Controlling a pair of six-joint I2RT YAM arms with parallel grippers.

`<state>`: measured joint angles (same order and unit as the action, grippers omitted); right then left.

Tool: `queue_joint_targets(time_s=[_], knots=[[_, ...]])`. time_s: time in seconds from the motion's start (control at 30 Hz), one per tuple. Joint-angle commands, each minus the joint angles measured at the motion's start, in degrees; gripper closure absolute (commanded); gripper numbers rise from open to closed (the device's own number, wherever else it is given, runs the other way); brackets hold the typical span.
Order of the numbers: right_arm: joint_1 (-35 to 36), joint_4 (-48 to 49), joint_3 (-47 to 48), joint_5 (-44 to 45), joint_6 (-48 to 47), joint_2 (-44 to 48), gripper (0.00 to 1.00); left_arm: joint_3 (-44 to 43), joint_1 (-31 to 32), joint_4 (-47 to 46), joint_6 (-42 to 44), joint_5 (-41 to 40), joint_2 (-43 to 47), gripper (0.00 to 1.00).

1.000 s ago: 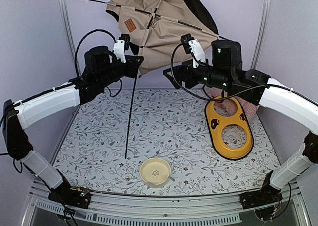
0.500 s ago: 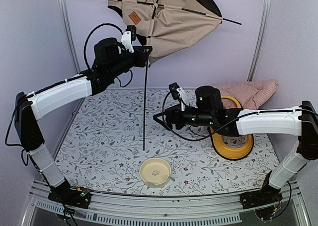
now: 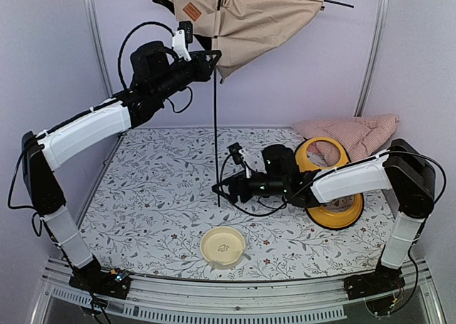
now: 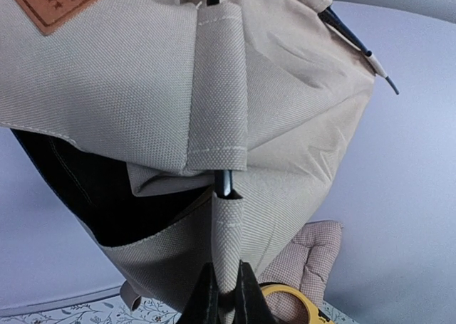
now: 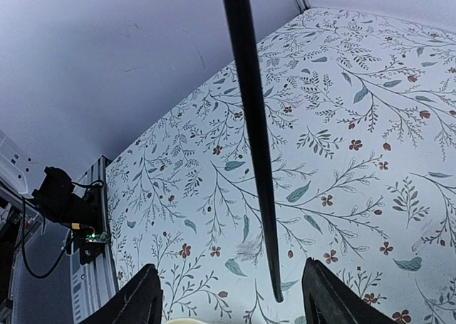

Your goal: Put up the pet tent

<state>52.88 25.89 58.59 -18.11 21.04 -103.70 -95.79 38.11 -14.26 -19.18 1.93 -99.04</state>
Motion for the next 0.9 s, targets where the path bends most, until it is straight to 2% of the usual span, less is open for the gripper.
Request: queue_joint_targets(time_s=[0.0,0.17,0.33,0.43,0.77,0.87], knots=[[0.27,3.78,1.84,-1.73,1.05,-2.34,0.35,-2.67,0.73,-3.32,-1.24,0.37,-0.06,1.00],[0.25,3.93,2.15,-2.54,1.63,-3.53,0.50,-2.65,0.96,-2.97,-2.18,0.90,0.07,1.00],[0.24,3.91,1.53,-1.81,1.97,-3.81,0.55,-2.67,1.26,-2.49,-3.20,1.38,0.21,1.00],[0.22,3.90,1.54,-2.29,1.99,-3.79,0.63,-2.72,1.45,-2.20,-3.48,1.57,0.28,1.00],[0.22,3.49,-0.54,-3.33,2.16,-3.43,0.68,-5.04,1.61,-0.19,-3.74,2.43,-0.21,1.00],[0.22,3.18,-1.35,-3.47,2.13,-2.66,0.72,-5.67,1.62,0.68,-3.71,2.65,-0.49,1.00]])
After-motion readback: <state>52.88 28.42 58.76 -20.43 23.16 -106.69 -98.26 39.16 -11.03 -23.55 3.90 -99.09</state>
